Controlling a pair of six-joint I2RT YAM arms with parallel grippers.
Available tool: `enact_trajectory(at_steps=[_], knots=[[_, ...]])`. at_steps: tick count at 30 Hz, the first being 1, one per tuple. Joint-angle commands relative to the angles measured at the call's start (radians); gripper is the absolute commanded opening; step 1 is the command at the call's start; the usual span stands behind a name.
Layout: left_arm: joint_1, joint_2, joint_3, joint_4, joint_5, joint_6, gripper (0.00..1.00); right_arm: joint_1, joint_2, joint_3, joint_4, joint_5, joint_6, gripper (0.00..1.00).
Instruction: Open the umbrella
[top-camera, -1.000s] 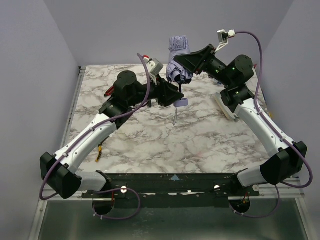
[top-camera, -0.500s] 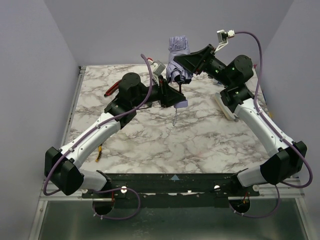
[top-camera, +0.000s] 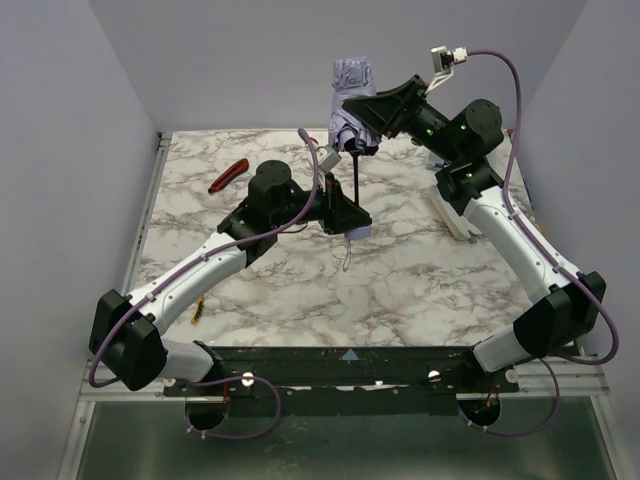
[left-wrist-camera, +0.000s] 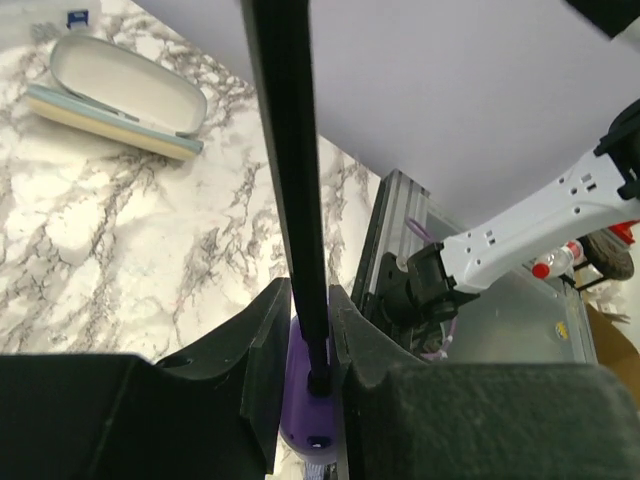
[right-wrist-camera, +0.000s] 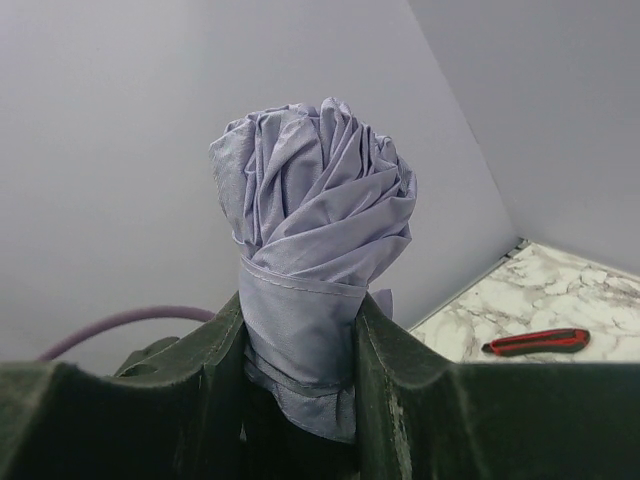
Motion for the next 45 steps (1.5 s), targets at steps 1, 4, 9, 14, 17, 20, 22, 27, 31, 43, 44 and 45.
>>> enact_trajectory(at_steps=[1, 4, 9, 14, 17, 20, 22, 27, 31, 43, 44, 45], knots=[[-0.022, -0.016, -0.047, -0.031, 0.056, 0.05, 0.24, 0.002, 0.016, 0.088, 0.111, 0.052, -0.023, 0.0], [-0.022, -0.022, -0.064, -0.032, 0.062, 0.063, 0.24, -0.005, 0.035, 0.117, 0.114, 0.058, -0.023, 0.0], [-0.03, -0.035, -0.103, -0.043, 0.072, 0.094, 0.24, -0.023, 0.08, 0.196, 0.128, 0.072, -0.029, 0.0], [-0.047, -0.048, -0.155, -0.063, 0.08, 0.138, 0.23, -0.043, 0.128, 0.297, 0.13, 0.08, -0.044, 0.0], [-0.063, -0.058, -0.197, -0.063, 0.084, 0.156, 0.23, -0.053, 0.145, 0.337, 0.13, 0.093, -0.053, 0.0], [-0.092, -0.064, -0.241, -0.069, 0.088, 0.183, 0.23, -0.065, 0.161, 0.372, 0.131, 0.107, -0.053, 0.0], [-0.112, -0.067, -0.274, -0.076, 0.092, 0.201, 0.23, -0.073, 0.168, 0.393, 0.135, 0.116, -0.054, 0.0], [-0.128, -0.06, -0.313, -0.09, 0.08, 0.248, 0.22, -0.085, 0.176, 0.428, 0.136, 0.139, -0.065, 0.0], [-0.141, -0.031, -0.321, -0.121, 0.09, 0.278, 0.22, -0.089, 0.188, 0.459, 0.133, 0.144, -0.076, 0.0], [-0.198, -0.019, -0.457, -0.065, 0.064, 0.314, 0.21, -0.095, 0.226, 0.557, 0.128, 0.187, -0.098, 0.0], [-0.198, -0.022, -0.459, -0.062, 0.063, 0.314, 0.21, -0.095, 0.223, 0.553, 0.128, 0.184, -0.097, 0.0], [-0.199, -0.026, -0.457, -0.064, 0.057, 0.318, 0.21, -0.095, 0.219, 0.542, 0.128, 0.18, -0.094, 0.0]])
